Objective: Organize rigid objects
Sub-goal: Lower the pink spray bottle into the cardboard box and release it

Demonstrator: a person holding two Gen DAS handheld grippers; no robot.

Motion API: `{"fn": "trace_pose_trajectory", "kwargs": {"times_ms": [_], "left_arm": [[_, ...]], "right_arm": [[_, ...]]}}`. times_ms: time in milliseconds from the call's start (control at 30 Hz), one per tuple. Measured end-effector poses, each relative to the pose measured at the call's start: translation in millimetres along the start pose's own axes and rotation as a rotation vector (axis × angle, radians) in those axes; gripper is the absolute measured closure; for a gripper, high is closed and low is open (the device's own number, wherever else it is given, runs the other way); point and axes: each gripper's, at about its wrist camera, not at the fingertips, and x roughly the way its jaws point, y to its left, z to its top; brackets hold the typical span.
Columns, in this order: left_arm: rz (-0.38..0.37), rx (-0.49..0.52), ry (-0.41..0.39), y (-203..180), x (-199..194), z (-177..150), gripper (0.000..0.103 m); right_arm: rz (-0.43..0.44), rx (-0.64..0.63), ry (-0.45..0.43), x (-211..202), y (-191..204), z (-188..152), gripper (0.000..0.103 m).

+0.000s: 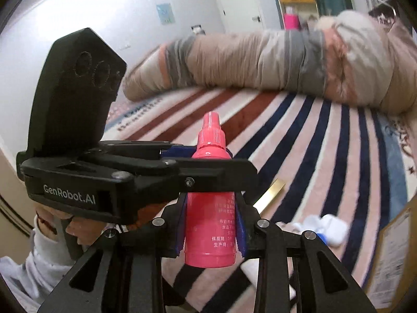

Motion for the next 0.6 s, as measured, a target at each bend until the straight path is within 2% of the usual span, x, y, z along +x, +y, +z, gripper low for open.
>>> {"fn": "trace_pose_trajectory", "kwargs": {"times_ms": [167, 300, 500, 600], "left_arm": [[0.054, 0.131, -0.029, -71, 4, 24, 0.067], [0.038, 0.206, -0.017, -122, 27, 43, 0.069], [-0.012, 0.345, 0.072, -202, 108, 57, 0.07], [-0.043, 0.393, 0.129, -231, 145, 58, 0.07]], "right_arm": [[0.002, -0.009, -0.097, -53, -19, 0, 0.077], [-0.031, 0.025, -0.184, -103, -52, -7, 0.077], [-0.131, 0.135, -0.229, -162, -118, -37, 0.077], [-0.194, 0.179, -0.218, -179, -143, -53, 0.077]]}}
